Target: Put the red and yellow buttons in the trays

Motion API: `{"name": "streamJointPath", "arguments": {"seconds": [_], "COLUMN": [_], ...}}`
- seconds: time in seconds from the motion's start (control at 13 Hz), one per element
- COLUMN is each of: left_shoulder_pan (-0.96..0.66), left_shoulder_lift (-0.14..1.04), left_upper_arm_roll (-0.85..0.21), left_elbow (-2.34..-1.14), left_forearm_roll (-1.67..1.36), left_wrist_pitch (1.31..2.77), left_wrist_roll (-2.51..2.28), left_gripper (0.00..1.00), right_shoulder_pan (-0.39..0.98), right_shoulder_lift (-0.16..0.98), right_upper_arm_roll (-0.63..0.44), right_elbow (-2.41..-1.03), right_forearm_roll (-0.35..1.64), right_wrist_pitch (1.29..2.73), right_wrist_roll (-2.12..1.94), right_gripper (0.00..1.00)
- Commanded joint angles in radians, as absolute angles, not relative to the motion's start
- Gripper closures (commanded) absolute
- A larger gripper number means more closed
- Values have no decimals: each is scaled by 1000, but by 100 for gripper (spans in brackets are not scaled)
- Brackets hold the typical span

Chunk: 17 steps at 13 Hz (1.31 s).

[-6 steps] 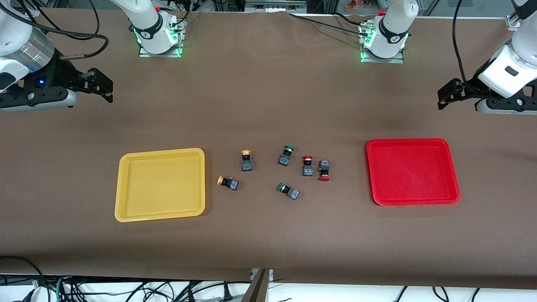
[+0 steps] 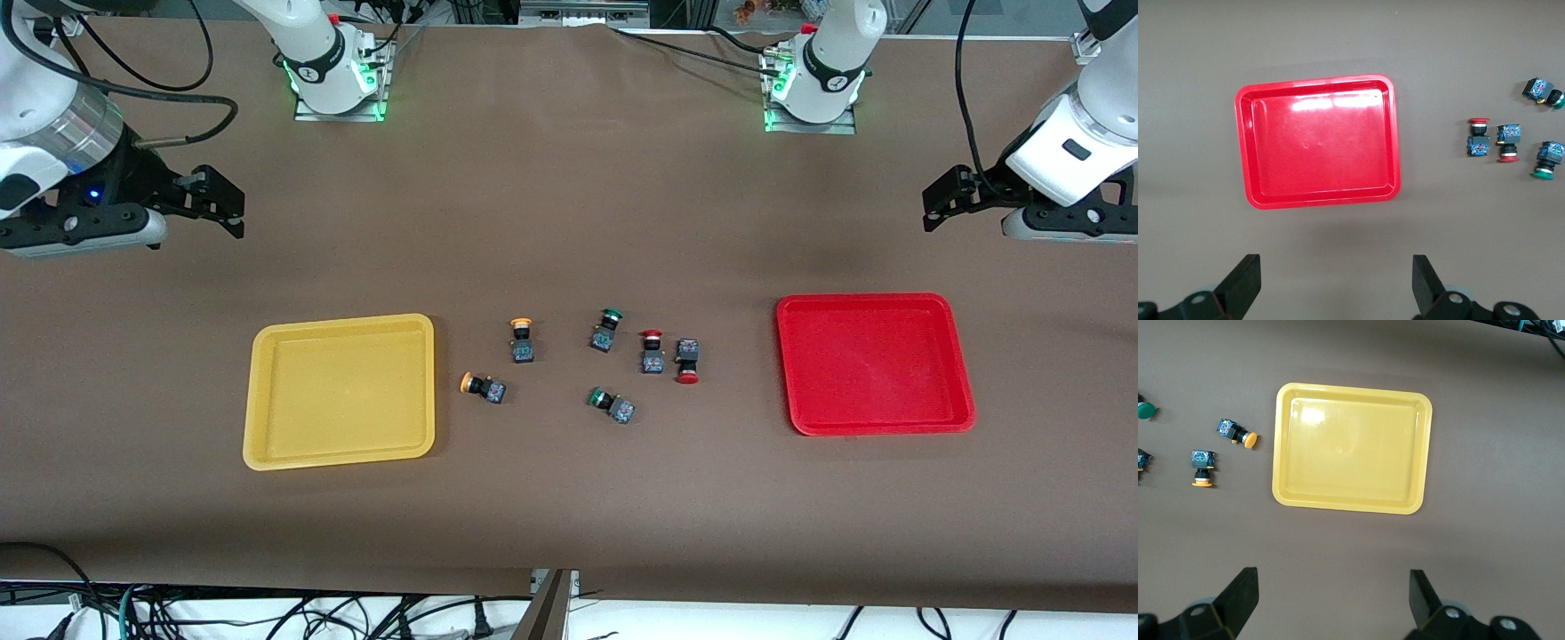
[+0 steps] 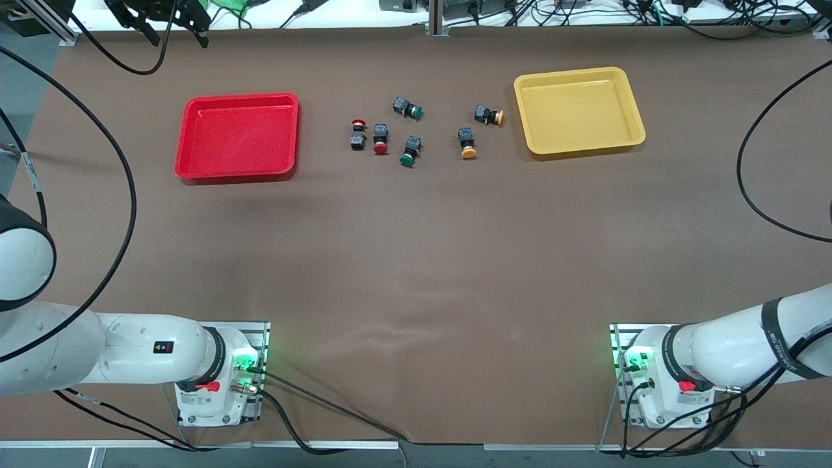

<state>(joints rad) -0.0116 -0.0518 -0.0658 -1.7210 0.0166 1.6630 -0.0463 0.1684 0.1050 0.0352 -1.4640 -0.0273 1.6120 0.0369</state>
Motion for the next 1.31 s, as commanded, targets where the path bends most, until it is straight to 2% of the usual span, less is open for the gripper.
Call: {"name": "streamJointPath", "arguments": {"seconds": [0.0, 0.23, 0.46, 0.54, 0.77, 0.85, 1.0, 1.08, 1.23], "left_shoulder_pan": [-26, -26, -60, -83, -159, -181, -231, -239, -268], "left_shoulder_lift": [-34, 3, 79, 133, 306, 351, 432, 484, 557], "left_upper_arm_roll": [-63, -69, -84, -84, -83, -84, -83, -84, -84], "left_elbow": [-1710, -1707, -1707, -1701, -1576, -1568, -1571, -1572, -1586], "left_forearm_roll": [41, 29, 29, 29, 29, 29, 34, 32, 31], "left_wrist_pitch": [1637, 1629, 1635, 1644, 1716, 1767, 1882, 1946, 2066], "left_wrist_roll": [-37, -28, -32, -35, -105, -150, -199, -205, -206], "left_gripper": [0, 0, 0, 0, 0, 0, 0, 0, 0], "right_shoulder_pan": [163, 167, 189, 192, 279, 297, 330, 331, 341], "right_shoulder_lift": [114, 115, 208, 215, 336, 395, 445, 483, 566], "right_upper_arm_roll": [41, 43, 46, 46, 45, 44, 44, 48, 75], "right_elbow": [-1440, -1443, -1442, -1445, -1437, -1439, -1442, -1439, -1437], "right_forearm_roll": [-37, -35, -8, -6, -76, -121, -129, -118, -97], "right_wrist_pitch": [1602, 1614, 1663, 1663, 1704, 1721, 1735, 1777, 1950], "right_wrist_roll": [37, 49, 44, 49, 38, 29, 28, 11, -85], "right_gripper": [0, 0, 0, 0, 0, 0, 0, 0, 0]}}
